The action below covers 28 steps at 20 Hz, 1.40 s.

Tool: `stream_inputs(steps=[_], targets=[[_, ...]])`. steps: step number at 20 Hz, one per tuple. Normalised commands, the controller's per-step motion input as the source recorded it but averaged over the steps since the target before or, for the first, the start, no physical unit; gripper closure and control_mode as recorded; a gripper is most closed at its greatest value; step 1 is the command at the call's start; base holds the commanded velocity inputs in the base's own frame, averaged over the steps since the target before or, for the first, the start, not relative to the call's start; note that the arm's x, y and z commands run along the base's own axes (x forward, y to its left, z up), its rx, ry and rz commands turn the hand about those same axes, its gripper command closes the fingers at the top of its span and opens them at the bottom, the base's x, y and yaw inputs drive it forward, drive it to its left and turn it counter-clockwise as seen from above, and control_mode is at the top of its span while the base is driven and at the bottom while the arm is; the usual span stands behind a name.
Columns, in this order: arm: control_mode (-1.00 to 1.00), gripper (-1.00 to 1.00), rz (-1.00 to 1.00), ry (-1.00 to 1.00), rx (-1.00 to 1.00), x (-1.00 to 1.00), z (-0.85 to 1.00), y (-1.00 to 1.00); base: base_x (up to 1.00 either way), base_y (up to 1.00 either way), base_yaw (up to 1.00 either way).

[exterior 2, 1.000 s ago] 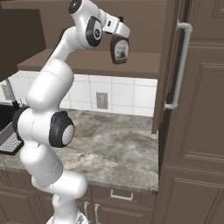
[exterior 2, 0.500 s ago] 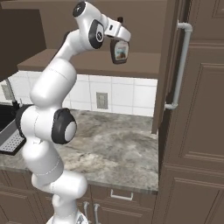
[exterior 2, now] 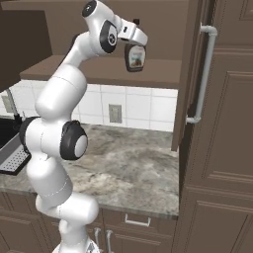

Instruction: Move the mustard and syrup bottle from the cabinet to the dining counter.

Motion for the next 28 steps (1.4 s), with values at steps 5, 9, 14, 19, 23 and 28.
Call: stream_inputs(steps=[5, 9, 14, 19, 23, 28], targets=[[-1.00, 1.00, 0.00, 0.01, 0.01, -0.09, 0.00, -0.01, 0.00, 0.00, 0.00], [-1.00, 1.00, 0.00, 0.00, 0.04, -0.48, 0.00, 0.00, 0.00, 0.00, 0.00], [-1.00, 1.00, 0.00, -0.07, 0.05, -0.93, 0.00, 0.00, 0.00, 0.00, 0.00], [-1.00, 1.00, 0.00, -0.15, 0.02, -1.00, 0.09, 0.11, 0.00, 0.00, 0.00], [-1.00, 1.00, 0.00, -0.16, 0.00, -1.00, 0.40, 0.32, 0.00, 0.00, 0.00], [-1.00, 1.00, 0.01, -0.05, 0.00, -1.00, 0.38, 0.38, 0.00, 0.00, 0.00]])
